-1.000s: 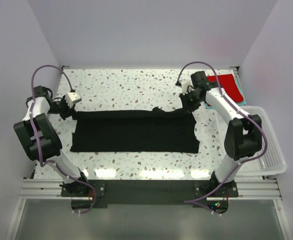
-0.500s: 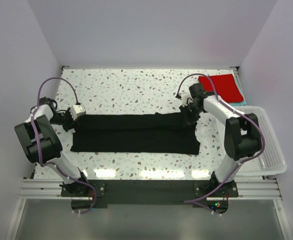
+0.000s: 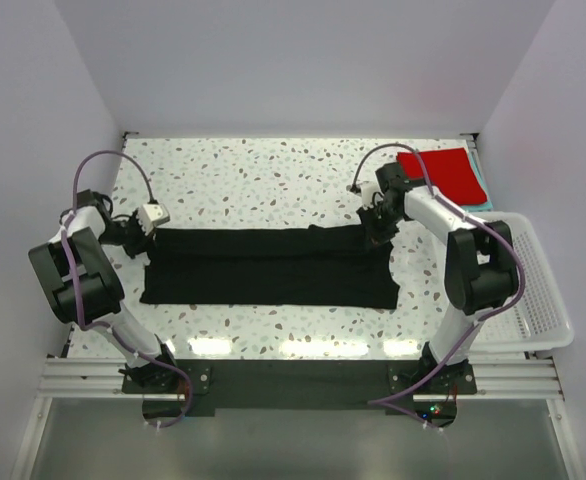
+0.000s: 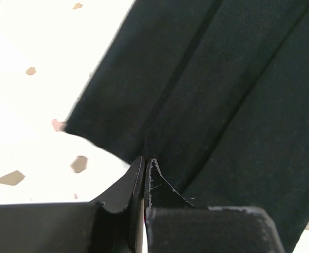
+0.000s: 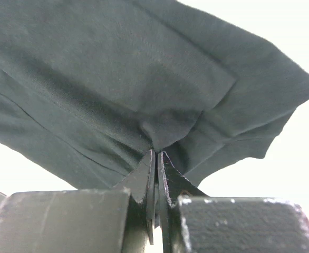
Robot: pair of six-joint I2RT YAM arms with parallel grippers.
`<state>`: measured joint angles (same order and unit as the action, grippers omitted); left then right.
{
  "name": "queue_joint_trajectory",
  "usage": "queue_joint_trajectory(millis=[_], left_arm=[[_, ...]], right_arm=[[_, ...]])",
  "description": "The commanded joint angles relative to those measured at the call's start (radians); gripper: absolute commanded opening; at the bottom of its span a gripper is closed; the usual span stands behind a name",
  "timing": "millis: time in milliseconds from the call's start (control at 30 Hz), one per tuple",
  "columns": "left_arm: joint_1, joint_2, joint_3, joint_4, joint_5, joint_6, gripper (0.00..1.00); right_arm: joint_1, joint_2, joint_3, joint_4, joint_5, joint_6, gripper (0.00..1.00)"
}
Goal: Fold and stack the t-shirts
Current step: Fold the tshirt
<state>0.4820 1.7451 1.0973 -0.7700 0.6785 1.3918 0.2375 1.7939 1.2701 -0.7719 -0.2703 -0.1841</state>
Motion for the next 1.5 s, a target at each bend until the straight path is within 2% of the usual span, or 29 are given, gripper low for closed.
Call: queue_joint_trajectory(millis=[0, 200, 467, 733, 1300, 1467], left_arm=[[0.013, -0.007, 0.091, -0.002, 0.032, -0.020, 0.00], [0.020, -0.025, 0.157, -0.066, 0.050, 0.006, 0.00], [0.029, -0.025, 0.184, -0.087, 0.053, 0.051, 0.00], [0.029, -0.004, 0.141, -0.046, -0.002, 0.088, 0.00], [0.023, 0.044, 0.062, 0.037, -0.039, 0.075, 0.00], [0.023, 0.044, 0.033, 0.028, -0.059, 0.107, 0.06]], right_arm=[[-0.001, -0.060, 0.089, -0.039, 0.040, -0.015, 0.00], [-0.001, -0.103, 0.117, -0.087, 0.037, -0.020, 0.00], [0.000, -0.142, 0.057, -0.095, 0.005, 0.008, 0.00], [0.020, -0.133, -0.040, -0.046, -0.017, 0.034, 0.00], [0.025, -0.050, -0.035, -0.021, 0.002, 0.034, 0.00], [0.023, -0.044, -0.037, -0.023, 0.003, 0.029, 0.00]])
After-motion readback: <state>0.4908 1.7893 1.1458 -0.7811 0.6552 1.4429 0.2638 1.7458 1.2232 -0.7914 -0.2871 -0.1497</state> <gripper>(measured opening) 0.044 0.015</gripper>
